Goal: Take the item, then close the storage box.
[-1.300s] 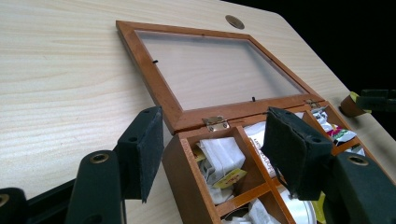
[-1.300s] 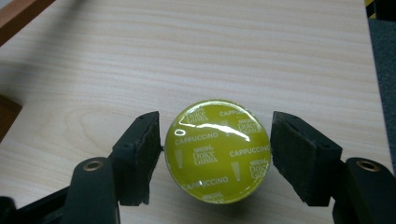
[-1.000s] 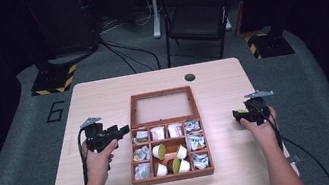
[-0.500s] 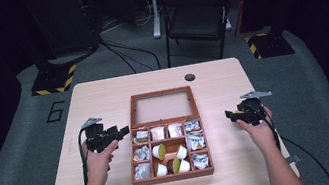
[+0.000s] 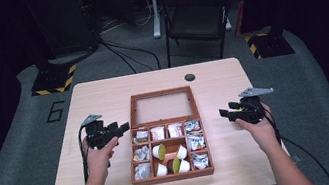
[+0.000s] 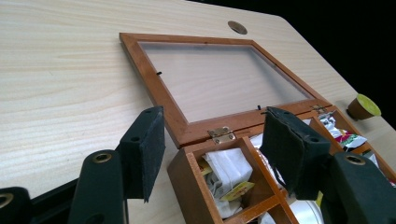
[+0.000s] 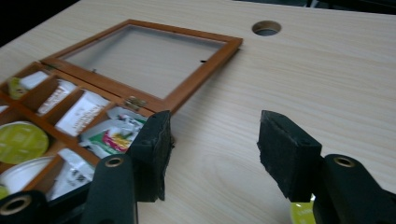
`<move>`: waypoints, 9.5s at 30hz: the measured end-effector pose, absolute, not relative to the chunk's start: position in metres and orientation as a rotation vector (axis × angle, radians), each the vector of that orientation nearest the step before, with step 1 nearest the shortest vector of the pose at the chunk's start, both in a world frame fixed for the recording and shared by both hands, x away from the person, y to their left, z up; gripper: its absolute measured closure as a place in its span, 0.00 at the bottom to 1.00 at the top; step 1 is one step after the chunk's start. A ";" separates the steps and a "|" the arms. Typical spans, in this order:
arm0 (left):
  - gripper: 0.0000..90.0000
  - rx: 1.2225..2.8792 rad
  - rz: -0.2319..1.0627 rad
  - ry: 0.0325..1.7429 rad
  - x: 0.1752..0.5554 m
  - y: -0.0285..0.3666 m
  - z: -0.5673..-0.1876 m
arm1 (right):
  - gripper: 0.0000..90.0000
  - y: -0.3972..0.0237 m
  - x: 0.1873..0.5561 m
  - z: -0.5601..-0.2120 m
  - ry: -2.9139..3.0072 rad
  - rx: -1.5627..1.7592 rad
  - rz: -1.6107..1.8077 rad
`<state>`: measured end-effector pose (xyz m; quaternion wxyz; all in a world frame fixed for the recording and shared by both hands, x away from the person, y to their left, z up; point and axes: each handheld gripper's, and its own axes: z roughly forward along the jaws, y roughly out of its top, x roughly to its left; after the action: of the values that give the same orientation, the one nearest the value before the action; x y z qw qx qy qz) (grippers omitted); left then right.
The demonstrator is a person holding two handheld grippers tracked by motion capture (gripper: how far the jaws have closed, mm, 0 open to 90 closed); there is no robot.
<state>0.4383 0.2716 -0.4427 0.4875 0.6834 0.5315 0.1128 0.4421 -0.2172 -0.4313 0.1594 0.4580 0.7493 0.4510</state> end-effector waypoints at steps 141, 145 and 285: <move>0.42 1.734 0.109 1.394 0.516 0.245 -0.503 | 0.41 -0.124 0.529 -0.493 2.222 1.655 1.258; 0.42 1.715 0.099 1.399 0.517 0.245 -0.504 | 0.40 -0.125 0.531 -0.495 2.220 1.647 1.271; 0.45 1.628 0.153 1.088 0.480 0.257 -0.430 | 0.44 -0.128 0.490 -0.440 2.215 1.382 1.449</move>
<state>0.4804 0.2570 -0.4302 0.5554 0.6894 0.4606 0.0647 0.4900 -0.1282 -0.4402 0.0779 0.4615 0.7395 0.4838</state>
